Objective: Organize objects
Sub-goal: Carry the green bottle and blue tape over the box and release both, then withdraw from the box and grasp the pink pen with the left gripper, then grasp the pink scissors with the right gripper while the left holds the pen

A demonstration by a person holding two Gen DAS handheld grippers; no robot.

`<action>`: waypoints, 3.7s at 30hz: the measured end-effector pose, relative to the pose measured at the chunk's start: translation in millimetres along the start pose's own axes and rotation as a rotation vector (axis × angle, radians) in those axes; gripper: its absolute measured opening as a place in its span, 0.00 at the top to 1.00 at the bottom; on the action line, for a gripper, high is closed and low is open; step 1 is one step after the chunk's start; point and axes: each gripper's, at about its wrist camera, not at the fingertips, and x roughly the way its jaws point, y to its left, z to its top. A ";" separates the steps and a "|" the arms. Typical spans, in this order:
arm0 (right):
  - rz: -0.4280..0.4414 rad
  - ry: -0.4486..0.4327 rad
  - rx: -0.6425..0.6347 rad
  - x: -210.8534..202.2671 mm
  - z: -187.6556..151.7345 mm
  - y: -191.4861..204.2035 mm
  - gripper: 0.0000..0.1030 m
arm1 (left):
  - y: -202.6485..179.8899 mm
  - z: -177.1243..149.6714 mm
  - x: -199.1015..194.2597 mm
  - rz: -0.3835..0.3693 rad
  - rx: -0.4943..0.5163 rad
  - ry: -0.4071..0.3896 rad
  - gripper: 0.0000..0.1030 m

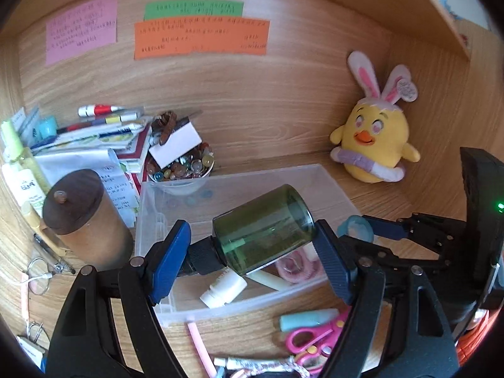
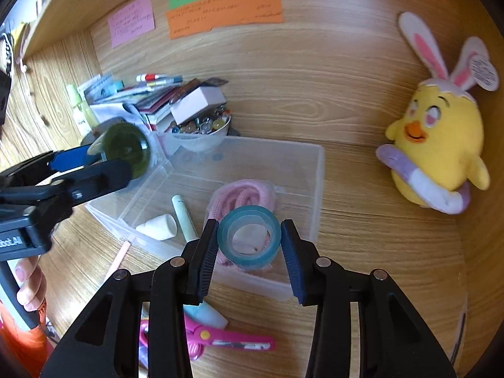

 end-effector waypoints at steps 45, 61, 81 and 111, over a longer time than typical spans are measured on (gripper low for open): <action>0.004 -0.015 0.007 -45.7 -54.8 9.7 0.25 | 37.3 -65.9 -36.7 0.076 -0.047 0.084 0.05; 0.087 0.115 0.099 -10.4 -106.3 29.8 0.26 | 38.1 -150.2 -53.2 0.062 -0.070 0.165 0.33; 0.050 0.155 0.168 -21.0 -112.6 -5.5 0.66 | 67.1 -175.0 -54.8 0.020 -0.142 0.198 0.62; -0.134 0.168 0.100 -16.0 -113.6 -20.7 0.69 | 66.7 -180.6 -56.1 0.067 -0.064 0.222 0.85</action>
